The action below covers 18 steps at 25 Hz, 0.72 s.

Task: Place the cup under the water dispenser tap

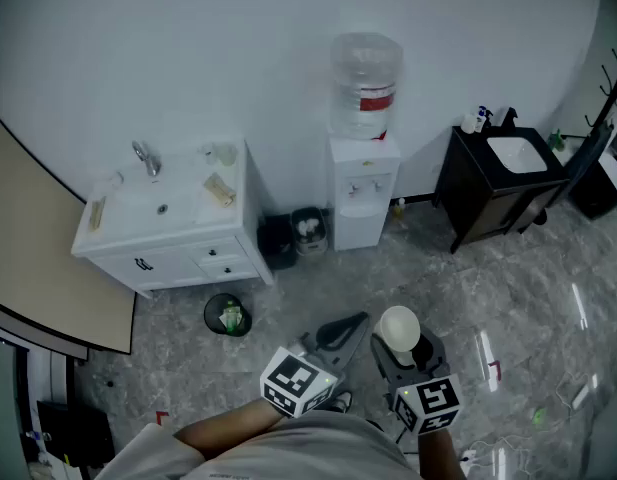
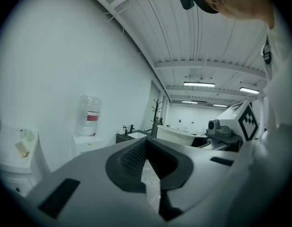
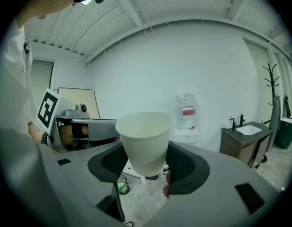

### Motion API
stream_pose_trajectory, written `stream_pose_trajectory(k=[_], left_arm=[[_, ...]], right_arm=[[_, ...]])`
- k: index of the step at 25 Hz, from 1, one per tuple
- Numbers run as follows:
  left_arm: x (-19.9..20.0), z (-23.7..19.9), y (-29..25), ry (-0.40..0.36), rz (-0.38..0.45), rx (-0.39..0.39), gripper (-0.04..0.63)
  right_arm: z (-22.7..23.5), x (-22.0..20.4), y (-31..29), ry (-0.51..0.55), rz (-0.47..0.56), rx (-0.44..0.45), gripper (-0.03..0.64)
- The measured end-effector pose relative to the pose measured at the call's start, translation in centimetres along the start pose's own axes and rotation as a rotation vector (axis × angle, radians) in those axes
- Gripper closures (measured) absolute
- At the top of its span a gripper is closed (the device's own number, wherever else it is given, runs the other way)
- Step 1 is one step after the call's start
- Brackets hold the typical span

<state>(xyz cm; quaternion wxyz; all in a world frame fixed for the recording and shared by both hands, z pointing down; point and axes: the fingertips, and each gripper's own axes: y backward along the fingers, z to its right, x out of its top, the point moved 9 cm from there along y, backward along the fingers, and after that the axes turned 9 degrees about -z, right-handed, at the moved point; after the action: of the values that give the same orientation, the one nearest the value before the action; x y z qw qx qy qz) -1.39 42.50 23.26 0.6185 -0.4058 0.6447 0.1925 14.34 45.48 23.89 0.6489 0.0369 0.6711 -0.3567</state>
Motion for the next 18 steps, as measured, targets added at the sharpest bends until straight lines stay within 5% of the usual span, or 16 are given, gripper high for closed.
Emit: stream_pose_trajectory(k=[18], left_arm=[[-1.1, -0.2, -1.4, 0.013, -0.035, 0.066, 0.591]], right_arm=[[2.4, -0.7, -1.0, -0.008, 0.017, 0.061, 0.348]])
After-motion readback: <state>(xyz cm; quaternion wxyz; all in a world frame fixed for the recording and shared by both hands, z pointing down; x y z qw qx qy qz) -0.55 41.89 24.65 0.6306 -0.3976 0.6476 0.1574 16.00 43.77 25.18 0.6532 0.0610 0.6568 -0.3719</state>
